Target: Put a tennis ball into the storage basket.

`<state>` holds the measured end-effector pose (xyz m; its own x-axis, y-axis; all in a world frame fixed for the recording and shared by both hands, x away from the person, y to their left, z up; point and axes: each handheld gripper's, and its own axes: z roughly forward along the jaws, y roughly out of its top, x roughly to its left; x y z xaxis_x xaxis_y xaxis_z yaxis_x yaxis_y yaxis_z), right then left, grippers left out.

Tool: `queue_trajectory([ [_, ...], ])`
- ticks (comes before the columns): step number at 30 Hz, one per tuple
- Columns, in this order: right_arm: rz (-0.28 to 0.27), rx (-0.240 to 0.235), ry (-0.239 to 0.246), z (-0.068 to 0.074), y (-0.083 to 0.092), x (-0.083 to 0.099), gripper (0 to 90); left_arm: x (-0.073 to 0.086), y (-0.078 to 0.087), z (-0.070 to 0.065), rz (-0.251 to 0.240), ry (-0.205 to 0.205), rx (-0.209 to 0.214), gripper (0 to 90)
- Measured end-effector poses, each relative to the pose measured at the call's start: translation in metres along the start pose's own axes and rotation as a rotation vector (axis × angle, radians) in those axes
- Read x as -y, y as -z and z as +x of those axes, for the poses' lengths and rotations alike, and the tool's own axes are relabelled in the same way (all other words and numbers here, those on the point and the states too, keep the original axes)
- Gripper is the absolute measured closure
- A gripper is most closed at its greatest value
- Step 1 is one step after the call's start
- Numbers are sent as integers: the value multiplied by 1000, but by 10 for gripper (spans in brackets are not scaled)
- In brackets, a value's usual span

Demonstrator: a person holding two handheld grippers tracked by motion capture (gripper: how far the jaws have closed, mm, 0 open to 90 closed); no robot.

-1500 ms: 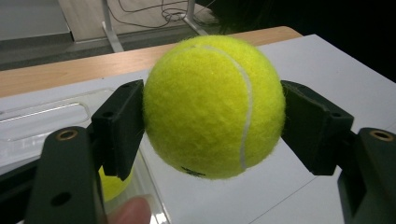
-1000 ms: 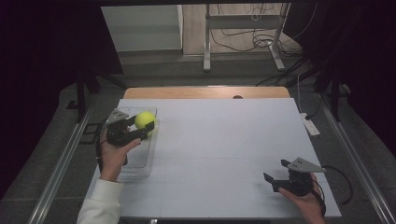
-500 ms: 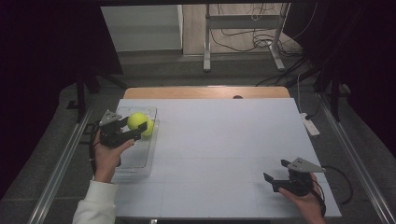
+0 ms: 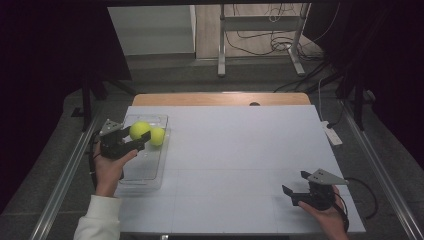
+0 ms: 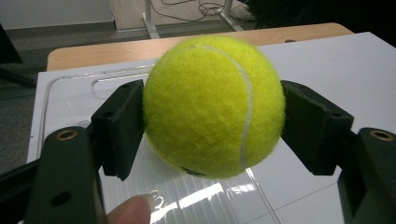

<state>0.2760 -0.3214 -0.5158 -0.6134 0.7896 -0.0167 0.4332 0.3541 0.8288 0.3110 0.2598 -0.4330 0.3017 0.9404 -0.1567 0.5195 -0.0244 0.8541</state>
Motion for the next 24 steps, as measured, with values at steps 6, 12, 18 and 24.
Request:
queue_trajectory([
  [6, 1, -1, 0, 0, 0, 0, 113, 1, 2, 5, 1, 11, -10, 275],
  [12, 0, -1, -1, 0, 0, 0, 113, 2, 2, 6, 5, 13, -15, 276],
  [18, -2, 0, 1, 1, 1, 0, 113, 3, 1, 7, 19, 5, -35, 276],
  [24, -1, 0, 0, 0, 0, 0, 113, 5, -1, 11, 40, 8, -53, 275],
])
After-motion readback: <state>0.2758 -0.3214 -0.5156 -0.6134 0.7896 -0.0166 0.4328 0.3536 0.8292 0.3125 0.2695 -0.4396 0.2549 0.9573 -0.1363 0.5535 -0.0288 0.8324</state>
